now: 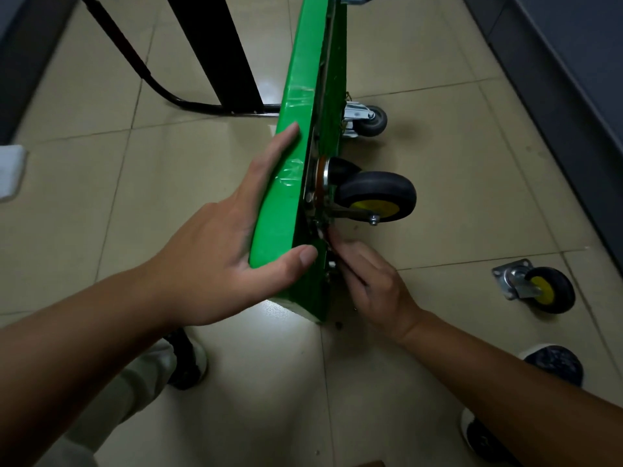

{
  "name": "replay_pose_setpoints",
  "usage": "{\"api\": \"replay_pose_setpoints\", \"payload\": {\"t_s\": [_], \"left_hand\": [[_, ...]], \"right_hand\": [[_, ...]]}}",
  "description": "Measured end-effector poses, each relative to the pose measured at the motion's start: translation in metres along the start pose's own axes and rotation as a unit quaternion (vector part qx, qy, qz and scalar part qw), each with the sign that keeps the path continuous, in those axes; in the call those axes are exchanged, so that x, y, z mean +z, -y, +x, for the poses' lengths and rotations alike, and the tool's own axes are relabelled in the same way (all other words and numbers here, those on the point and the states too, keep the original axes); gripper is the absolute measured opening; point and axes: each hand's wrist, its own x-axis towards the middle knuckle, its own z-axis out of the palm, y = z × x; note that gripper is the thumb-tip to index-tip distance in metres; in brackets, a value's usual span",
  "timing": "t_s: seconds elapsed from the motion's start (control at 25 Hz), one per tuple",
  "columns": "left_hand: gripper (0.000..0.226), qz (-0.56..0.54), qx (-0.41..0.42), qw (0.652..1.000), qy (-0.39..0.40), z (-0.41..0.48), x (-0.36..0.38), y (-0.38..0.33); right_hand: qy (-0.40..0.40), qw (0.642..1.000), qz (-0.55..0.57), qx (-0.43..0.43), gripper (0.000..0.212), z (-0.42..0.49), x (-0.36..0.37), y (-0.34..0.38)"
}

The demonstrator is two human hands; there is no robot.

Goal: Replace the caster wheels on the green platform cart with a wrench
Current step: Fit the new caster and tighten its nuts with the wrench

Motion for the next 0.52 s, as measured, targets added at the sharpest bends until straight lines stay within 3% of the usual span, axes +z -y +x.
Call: {"api": "replay_pose_setpoints", "payload": {"t_s": [0.36, 0.52], "left_hand": [[0.095, 0.002, 0.02, 1.0, -0.009, 0.0, 0.002, 0.003], [0.094, -0.009, 0.003, 1.0, -0.01, -0.002, 0.002, 0.002]], "right_hand": [[-0.035, 0.999, -0.031, -0.022, 0.054, 0.002, 0.016, -0.011], [-0.011, 1.0, -0.004, 0.027, 0.051, -0.006, 0.014, 0.01]]}}
